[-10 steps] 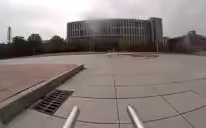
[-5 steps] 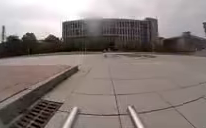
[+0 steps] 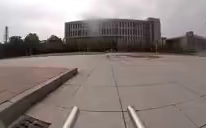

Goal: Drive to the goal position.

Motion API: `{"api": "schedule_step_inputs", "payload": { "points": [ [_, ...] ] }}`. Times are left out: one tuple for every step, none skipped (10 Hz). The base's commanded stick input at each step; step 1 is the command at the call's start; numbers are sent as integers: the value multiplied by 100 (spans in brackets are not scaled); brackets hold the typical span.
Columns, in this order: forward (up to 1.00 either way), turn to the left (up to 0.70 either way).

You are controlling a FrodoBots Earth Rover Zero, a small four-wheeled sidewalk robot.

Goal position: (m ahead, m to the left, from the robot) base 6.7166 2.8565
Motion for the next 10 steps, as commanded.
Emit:
{"api": "schedule_step_inputs", "payload": {
  "points": [
    [70, -34],
    [70, -35],
    [70, -35],
    [70, 0],
    [70, 0],
    [70, -5],
    [70, -28],
    [70, -9],
    [70, 0],
    [70, 0]
  ]
}}
